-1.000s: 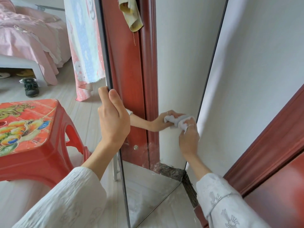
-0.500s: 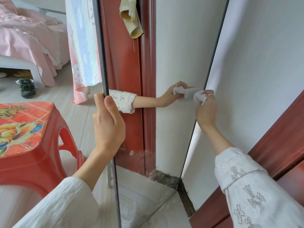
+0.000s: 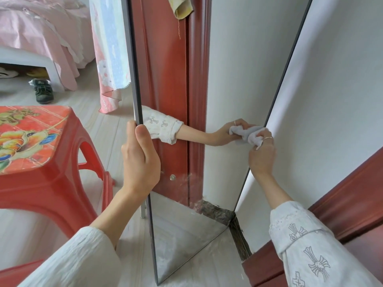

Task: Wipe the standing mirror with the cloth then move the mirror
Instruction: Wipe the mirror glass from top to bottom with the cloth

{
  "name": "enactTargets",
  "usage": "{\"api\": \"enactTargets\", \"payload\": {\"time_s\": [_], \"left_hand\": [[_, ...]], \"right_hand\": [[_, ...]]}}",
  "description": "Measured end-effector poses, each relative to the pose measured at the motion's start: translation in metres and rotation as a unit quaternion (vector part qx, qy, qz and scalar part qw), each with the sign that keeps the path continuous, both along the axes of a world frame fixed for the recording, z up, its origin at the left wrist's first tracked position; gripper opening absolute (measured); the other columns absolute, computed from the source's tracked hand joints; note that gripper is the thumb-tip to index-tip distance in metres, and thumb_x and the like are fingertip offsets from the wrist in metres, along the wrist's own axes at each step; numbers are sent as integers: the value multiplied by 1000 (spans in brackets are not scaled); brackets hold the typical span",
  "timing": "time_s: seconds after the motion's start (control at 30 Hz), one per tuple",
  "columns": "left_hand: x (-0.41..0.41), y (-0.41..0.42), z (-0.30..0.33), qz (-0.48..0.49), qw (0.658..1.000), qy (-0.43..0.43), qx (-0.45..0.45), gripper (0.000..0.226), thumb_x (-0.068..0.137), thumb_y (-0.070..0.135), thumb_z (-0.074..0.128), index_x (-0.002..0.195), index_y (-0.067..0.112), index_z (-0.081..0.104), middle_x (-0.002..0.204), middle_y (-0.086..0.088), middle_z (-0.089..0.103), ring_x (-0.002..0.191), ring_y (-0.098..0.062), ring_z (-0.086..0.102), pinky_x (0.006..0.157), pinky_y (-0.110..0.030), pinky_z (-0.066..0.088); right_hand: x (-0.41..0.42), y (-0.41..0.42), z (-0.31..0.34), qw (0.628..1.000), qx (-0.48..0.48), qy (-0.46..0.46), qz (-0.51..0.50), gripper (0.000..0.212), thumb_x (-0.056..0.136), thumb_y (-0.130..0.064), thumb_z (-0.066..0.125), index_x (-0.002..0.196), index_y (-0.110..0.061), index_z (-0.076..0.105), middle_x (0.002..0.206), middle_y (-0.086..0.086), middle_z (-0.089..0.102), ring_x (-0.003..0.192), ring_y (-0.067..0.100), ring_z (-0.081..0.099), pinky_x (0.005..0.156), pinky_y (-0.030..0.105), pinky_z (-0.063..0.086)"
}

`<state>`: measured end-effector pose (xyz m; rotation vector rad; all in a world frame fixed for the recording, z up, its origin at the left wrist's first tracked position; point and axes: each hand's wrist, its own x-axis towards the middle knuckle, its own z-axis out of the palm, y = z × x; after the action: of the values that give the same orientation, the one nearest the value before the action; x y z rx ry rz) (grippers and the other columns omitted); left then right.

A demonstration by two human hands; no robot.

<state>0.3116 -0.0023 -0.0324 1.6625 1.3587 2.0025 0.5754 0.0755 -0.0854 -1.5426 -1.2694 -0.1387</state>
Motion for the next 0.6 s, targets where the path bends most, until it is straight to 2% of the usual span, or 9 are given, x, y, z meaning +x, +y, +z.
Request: {"api": "enactTargets", "payload": {"time_s": [0.13, 0.23, 0.3, 0.4, 0.5, 0.6], "left_hand": [[-1, -4, -26, -5, 1000, 7, -19, 32, 95, 46, 12, 70, 32, 25, 56, 9, 23, 48, 1, 35, 56, -12, 30], [-1, -7, -43, -2, 999, 6, -48, 30, 91, 45, 11, 67, 31, 23, 55, 9, 23, 48, -1, 34, 65, -10, 33], [0, -7, -49, 1, 999, 2, -54, 31, 91, 47, 11, 66, 31, 22, 54, 9, 23, 48, 0, 34, 73, -2, 32], [0, -6, -55, -5, 999, 4, -37, 33, 92, 50, 12, 68, 31, 23, 54, 9, 22, 47, 1, 34, 60, -7, 32], [0, -5, -63, -21, 999, 3, -26, 36, 85, 62, 9, 71, 33, 24, 51, 9, 22, 42, -2, 30, 49, -16, 28], [0, -4, -69, -24, 999, 4, -24, 40, 83, 65, 9, 69, 32, 24, 50, 10, 21, 40, -2, 29, 46, -16, 26]], "right_hand": [[2, -3, -30, 1000, -22, 7, -9, 31, 60, 20, 30, 77, -2, 45, 82, 5, 42, 73, 24, 41, 59, 27, 29], [4, -6, -53, 998, -50, 12, -22, 32, 63, 19, 32, 84, 1, 47, 87, 12, 47, 77, 24, 43, 63, 29, 33], [7, -7, -73, 996, -78, 20, -30, 34, 65, 18, 33, 91, 2, 49, 97, 18, 52, 81, 24, 45, 67, 30, 34], [8, -10, -105, 992, -121, 19, -35, 39, 67, 18, 35, 99, 3, 50, 108, 23, 54, 89, 27, 49, 70, 32, 38], [8, -17, -125, 989, -142, 7, -32, 35, 67, 21, 36, 93, 2, 50, 99, 21, 54, 86, 34, 53, 66, 31, 37], [8, -26, -137, 987, -161, -5, -22, 32, 69, 23, 37, 90, 2, 49, 91, 21, 53, 76, 29, 48, 61, 29, 32]]}}
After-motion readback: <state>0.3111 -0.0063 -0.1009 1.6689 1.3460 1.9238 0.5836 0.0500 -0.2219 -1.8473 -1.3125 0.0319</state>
